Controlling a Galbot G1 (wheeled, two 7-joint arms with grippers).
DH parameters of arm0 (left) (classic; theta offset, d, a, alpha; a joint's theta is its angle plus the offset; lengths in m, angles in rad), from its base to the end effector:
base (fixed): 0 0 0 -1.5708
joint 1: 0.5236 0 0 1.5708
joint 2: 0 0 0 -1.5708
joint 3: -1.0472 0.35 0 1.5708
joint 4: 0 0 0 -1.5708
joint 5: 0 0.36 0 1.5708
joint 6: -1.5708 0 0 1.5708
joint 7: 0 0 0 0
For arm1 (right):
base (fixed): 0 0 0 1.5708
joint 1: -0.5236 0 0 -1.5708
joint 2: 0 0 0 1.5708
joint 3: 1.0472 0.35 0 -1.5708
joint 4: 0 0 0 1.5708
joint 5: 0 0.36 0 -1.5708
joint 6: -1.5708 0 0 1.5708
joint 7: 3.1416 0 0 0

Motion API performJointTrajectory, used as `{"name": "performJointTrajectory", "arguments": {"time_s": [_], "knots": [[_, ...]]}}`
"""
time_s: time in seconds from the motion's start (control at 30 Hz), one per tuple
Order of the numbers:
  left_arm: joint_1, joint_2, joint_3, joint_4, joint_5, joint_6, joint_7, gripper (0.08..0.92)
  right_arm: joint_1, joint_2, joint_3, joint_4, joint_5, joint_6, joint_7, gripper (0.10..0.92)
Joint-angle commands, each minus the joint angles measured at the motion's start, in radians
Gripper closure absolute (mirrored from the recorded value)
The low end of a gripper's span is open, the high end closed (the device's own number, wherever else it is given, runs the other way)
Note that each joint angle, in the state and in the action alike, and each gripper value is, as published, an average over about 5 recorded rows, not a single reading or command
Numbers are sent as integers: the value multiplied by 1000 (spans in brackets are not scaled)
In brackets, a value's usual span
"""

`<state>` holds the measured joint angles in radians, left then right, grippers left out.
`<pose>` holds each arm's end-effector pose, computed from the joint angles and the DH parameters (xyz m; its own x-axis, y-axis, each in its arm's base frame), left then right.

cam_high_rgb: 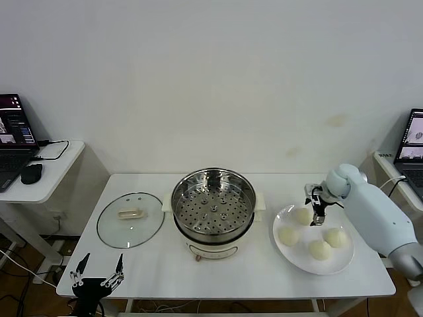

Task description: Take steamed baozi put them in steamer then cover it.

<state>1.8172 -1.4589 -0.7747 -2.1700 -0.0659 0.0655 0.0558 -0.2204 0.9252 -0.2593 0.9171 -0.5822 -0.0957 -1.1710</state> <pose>0.1108 0.0898 -0.2994 -0.9726 -0.0969 0.2115 -0.0598 0.9827 0.1754 0.5608 -0.1813 -0.2408 -0.2512 -0.0146 0.9678 -0.9678 0.0217 -0.2509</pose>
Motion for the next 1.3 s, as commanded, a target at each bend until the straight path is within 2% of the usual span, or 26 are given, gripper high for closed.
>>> {"name": "performJointTrajectory", "arguments": {"time_s": [0.03, 0.43, 0.53, 0.77, 0.9, 1.1, 1.3], "knots": [[2, -1, 0, 3, 1, -1, 0, 177, -11, 20, 12, -50, -19, 14, 32, 203], [1, -2, 7, 6, 2, -3, 0, 177, -7, 24, 9, -59, 8, 9, 56, 207], [1, -2, 9, 5, 4, -3, 0, 177, -8, 23, 9, -58, 17, 7, 56, 254], [0, -1, 12, 5, 4, -3, 0, 177, -7, 5, 7, -39, 40, -2, 44, 444], [-1, -1, 17, 5, 5, -4, -1, 177, 3, -19, 5, -6, 68, -12, 31, 479], [-8, 0, 35, 10, 11, -4, -4, 177, 92, -94, -77, 110, 201, -49, -5, 482], [-17, 0, 65, 20, 29, -6, -12, 177, 316, -133, -232, 215, 378, -97, -51, 482]]}}
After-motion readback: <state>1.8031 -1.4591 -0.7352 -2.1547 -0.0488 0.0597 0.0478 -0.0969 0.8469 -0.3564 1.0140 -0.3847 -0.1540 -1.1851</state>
